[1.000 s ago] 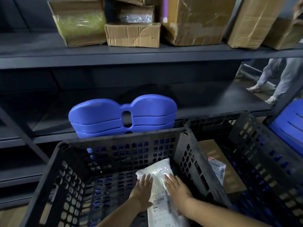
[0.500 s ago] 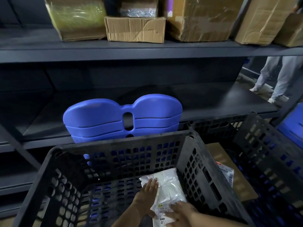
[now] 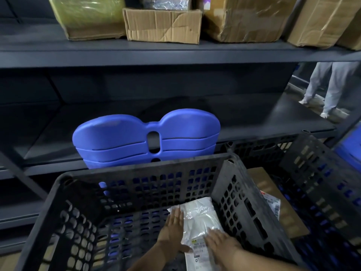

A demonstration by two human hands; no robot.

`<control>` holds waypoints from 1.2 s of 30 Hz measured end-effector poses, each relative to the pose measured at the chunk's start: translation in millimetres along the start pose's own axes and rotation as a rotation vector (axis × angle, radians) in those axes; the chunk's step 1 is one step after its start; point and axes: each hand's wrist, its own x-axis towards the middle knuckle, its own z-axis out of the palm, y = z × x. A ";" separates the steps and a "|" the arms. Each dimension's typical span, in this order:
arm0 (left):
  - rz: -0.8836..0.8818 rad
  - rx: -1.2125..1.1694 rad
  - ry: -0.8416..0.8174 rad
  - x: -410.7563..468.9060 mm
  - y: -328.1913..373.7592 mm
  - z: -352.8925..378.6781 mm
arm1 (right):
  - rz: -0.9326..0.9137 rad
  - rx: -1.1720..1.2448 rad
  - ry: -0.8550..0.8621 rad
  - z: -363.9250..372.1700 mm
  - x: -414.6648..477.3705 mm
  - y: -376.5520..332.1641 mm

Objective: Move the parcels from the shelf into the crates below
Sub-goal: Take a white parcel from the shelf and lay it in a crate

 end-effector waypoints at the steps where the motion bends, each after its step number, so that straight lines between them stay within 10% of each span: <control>1: -0.025 -0.042 -0.020 -2.1 -2.8 3.1 | 0.018 -0.080 0.001 1.6 -1.6 3.1; 21: -0.026 0.005 -0.104 -16.7 -6.9 -21.6 | 0.016 0.020 0.061 -20.0 12.7 18.9; 36: -0.249 -0.162 0.022 -147.7 24.4 -160.4 | 0.031 0.146 0.332 -118.0 -141.8 -5.8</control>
